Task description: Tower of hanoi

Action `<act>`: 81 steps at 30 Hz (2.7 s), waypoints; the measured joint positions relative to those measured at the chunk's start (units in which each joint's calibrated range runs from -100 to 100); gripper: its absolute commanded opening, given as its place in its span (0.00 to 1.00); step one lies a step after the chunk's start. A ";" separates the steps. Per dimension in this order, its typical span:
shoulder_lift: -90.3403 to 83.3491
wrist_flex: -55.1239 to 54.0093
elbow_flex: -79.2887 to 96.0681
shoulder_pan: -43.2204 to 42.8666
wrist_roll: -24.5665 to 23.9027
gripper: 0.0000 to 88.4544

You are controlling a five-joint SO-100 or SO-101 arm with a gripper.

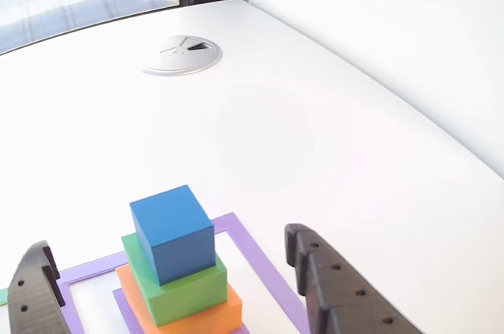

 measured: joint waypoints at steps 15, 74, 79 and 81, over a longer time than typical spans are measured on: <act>14.61 -8.22 -7.79 -3.63 0.00 0.37; 4.05 3.87 -8.76 -11.35 0.00 0.03; -15.28 26.76 -9.21 -12.76 0.00 0.02; -22.12 37.16 -10.89 -12.87 0.00 0.02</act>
